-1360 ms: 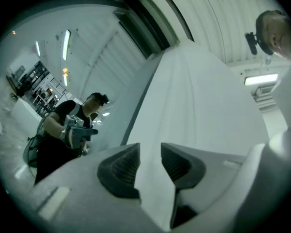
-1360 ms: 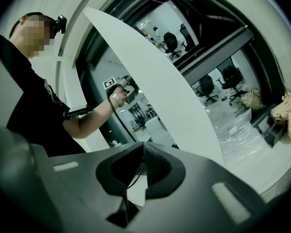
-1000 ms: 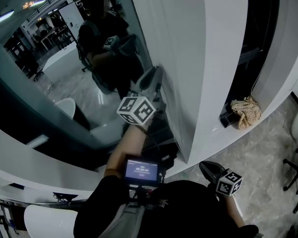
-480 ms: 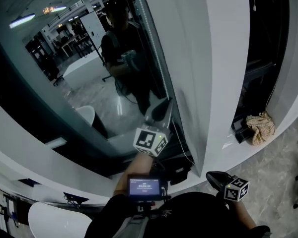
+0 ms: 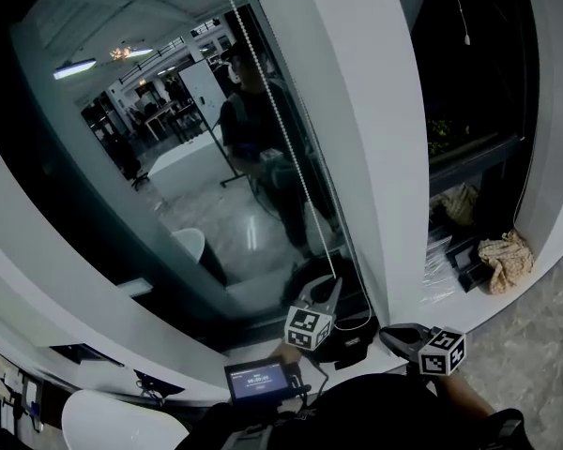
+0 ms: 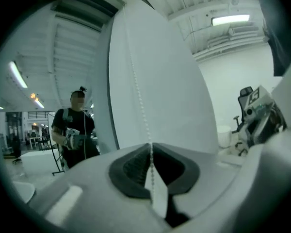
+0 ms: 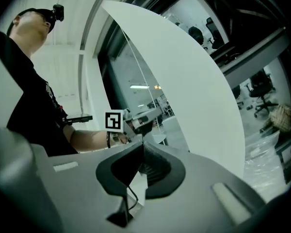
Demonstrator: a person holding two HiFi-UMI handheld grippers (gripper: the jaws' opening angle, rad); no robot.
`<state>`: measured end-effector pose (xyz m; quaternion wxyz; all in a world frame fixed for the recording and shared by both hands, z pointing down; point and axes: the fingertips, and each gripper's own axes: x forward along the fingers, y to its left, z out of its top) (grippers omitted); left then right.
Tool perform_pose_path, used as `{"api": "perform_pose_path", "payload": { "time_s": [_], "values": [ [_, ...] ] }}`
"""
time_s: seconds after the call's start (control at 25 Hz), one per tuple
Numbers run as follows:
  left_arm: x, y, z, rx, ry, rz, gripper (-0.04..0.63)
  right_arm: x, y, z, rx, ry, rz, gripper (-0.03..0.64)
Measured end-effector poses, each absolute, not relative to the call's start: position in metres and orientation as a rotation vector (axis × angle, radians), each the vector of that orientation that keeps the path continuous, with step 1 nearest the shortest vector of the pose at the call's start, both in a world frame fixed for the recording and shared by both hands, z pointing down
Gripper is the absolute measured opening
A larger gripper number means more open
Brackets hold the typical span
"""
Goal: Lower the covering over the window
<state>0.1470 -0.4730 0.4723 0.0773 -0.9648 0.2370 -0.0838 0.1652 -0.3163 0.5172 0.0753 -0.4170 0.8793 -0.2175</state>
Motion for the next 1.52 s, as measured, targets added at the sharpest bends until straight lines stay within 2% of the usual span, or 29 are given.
{"api": "perform_pose_path", "payload": {
  "time_s": [0.32, 0.56, 0.76, 0.96, 1.16, 1.28, 1.52],
  "values": [
    [0.129, -0.466, 0.478, -2.674, 0.814, -0.310, 0.015, 0.166, -0.323, 0.463, -1.231, 2.603, -0.443, 0.008],
    [0.096, -0.477, 0.471, -2.745, 0.908, -0.264, 0.015, 0.139, -0.338, 0.411, -1.578, 2.669, 0.057, 0.006],
    [0.044, -0.475, 0.458, -2.717, 0.994, -0.196, 0.015, 0.145, -0.381, 0.372, -1.795, 2.324, 0.128, 0.038],
    [-0.018, -0.483, 0.434, -2.565, 1.087, -0.227, 0.015, 0.155, -0.397, 0.307, -1.936, 1.982, 0.403, 0.074],
    [-0.081, -0.505, 0.421, -2.424, 1.212, -0.257, 0.015, 0.157, -0.418, 0.302, -1.965, 1.885, 0.323, 0.104],
    [-0.097, -0.513, 0.418, -2.418, 1.206, -0.263, 0.015, 0.149, -0.436, 0.283, -1.889, 1.900, 0.286, 0.163],
    [-0.086, -0.522, 0.422, -2.471, 1.106, -0.236, 0.015, 0.150, -0.461, 0.216, -1.928, 1.867, 0.493, 0.152]
  ]
}}
